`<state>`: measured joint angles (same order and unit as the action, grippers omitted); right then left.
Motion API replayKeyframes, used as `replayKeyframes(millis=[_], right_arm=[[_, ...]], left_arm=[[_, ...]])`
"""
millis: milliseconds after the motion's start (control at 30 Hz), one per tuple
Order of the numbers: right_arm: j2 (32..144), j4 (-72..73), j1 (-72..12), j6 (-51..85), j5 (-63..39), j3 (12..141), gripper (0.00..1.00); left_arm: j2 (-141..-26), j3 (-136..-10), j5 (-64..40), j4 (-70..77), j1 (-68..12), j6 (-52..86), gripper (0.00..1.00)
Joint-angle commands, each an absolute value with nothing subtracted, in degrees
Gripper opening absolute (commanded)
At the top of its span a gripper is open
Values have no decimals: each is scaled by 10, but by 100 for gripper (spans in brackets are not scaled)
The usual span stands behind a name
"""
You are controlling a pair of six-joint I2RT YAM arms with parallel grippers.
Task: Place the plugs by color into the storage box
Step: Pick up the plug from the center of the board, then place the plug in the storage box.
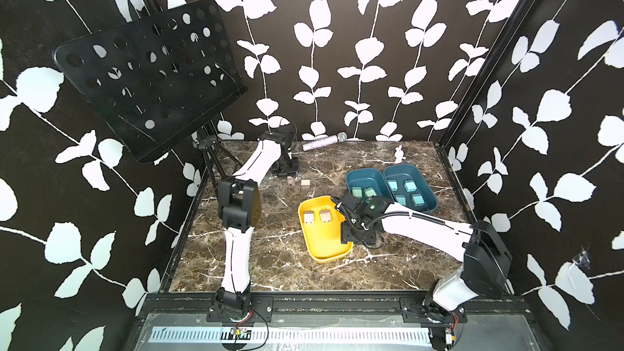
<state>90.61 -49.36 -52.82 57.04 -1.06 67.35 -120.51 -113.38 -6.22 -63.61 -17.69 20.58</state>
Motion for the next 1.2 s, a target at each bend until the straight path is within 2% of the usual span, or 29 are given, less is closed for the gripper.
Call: replayKeyframes(millis=[0, 267, 500, 833, 1167], right_arm=[[897, -486, -526, 583, 4, 681, 68], [903, -455, -524, 597, -1, 671, 68], [896, -412, -522, 626, -8, 643, 68], [873, -393, -519, 645, -2, 599, 69], [844, -387, -520, 663, 0, 565, 69]], left_arm=[[-1114, -1078, -82, -658, -186, 230, 21], [-963, -905, -137, -633, -261, 316, 23], [-888, -788, -153, -588, -336, 395, 24], [-931, -734, -152, -533, -390, 416, 24], [-1010, -730, -124, -506, -397, 398, 25]])
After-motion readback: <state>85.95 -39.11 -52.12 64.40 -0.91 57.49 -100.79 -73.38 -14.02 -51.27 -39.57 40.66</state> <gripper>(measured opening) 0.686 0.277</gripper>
